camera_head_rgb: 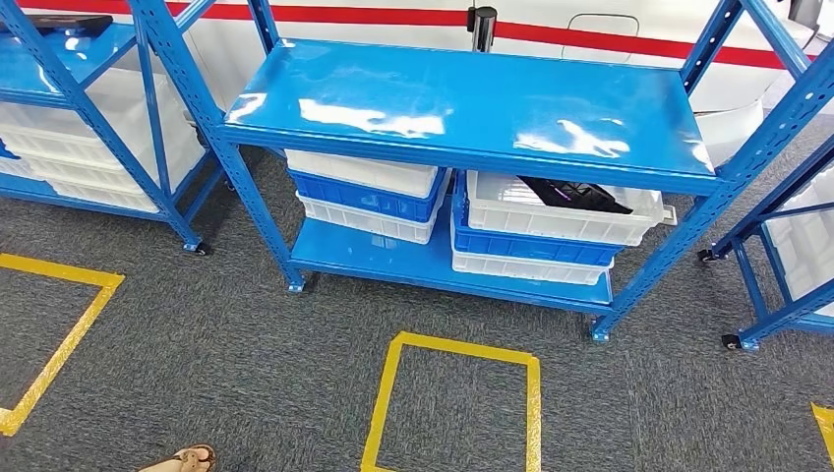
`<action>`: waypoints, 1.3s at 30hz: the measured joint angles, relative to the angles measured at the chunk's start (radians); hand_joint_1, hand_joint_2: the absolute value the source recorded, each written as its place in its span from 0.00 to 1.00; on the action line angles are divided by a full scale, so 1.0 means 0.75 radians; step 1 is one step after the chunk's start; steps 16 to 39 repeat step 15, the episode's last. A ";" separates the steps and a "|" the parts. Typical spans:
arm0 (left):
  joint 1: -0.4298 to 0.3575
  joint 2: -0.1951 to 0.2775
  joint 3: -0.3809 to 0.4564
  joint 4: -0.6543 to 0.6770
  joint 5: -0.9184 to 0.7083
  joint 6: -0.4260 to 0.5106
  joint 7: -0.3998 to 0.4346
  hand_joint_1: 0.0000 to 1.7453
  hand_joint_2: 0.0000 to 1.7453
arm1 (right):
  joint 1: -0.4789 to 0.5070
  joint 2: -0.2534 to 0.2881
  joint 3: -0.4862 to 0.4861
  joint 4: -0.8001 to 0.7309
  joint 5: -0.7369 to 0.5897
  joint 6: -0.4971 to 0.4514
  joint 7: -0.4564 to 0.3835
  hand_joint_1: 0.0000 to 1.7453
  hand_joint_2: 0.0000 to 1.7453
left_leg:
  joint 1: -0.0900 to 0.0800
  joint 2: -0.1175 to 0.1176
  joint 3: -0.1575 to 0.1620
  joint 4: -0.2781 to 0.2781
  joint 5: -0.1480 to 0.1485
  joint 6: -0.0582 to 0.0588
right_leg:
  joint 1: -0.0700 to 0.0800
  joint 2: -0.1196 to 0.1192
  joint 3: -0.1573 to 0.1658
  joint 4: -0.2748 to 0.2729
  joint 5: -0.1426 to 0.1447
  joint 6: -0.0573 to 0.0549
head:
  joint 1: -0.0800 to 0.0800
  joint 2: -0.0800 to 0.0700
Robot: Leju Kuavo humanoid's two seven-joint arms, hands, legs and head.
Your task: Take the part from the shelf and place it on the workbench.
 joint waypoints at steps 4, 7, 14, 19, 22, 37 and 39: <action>0.022 0.018 -0.142 -0.020 0.096 -0.021 0.022 0.00 1.00 | 0.019 -0.012 -0.041 -0.021 -0.045 0.067 -0.031 0.00 1.00 | 0.000 0.000 0.000 0.000 0.000 0.000 | 0.000 0.000 0.000 0.000 0.000 0.000 | 0.000 0.000; 0.041 0.032 -0.254 -0.036 0.171 -0.038 0.040 0.00 0.75 | 0.034 -0.022 -0.072 -0.039 -0.080 0.120 -0.055 0.00 0.75 | 0.000 0.000 0.000 0.000 0.000 0.000 | 0.000 0.000 0.000 0.000 0.000 0.000 | 0.000 0.000; 0.087 0.066 -0.515 -0.074 0.340 -0.075 0.079 0.00 0.00 | 0.075 -0.049 -0.144 -0.083 -0.159 0.237 -0.110 0.00 0.00 | 0.000 0.000 -0.001 0.000 0.000 0.000 | 0.000 0.000 0.000 0.000 0.000 0.000 | 0.000 0.000; 0.090 0.069 -0.533 -0.076 0.352 -0.077 0.082 0.00 0.00 | 0.078 -0.051 -0.149 -0.087 -0.165 0.245 -0.114 0.00 0.00 | 0.000 0.000 -0.001 0.000 0.000 0.000 | 0.000 0.000 0.000 0.000 0.000 0.000 | 0.000 0.000; 0.090 0.069 -0.533 -0.076 0.352 -0.077 0.082 0.00 0.00 | 0.078 -0.051 -0.149 -0.087 -0.165 0.245 -0.114 0.00 0.00 | 0.000 0.000 -0.001 0.000 0.000 0.000 | 0.000 0.000 0.000 0.000 0.000 0.000 | 0.000 0.000; 0.090 0.069 -0.533 -0.076 0.352 -0.077 0.082 0.00 0.00 | 0.078 -0.051 -0.149 -0.087 -0.165 0.245 -0.114 0.00 0.00 | 0.000 0.000 -0.001 0.000 0.000 0.000 | 0.000 0.000 0.000 0.000 0.000 0.000 | 0.000 0.000; 0.090 0.069 -0.533 -0.076 0.352 -0.077 0.082 0.00 0.00 | 0.078 -0.051 -0.149 -0.087 -0.165 0.245 -0.114 0.00 0.00 | 0.000 0.000 -0.001 0.000 0.000 0.000 | 0.000 0.000 0.000 0.000 0.000 0.000 | 0.000 0.000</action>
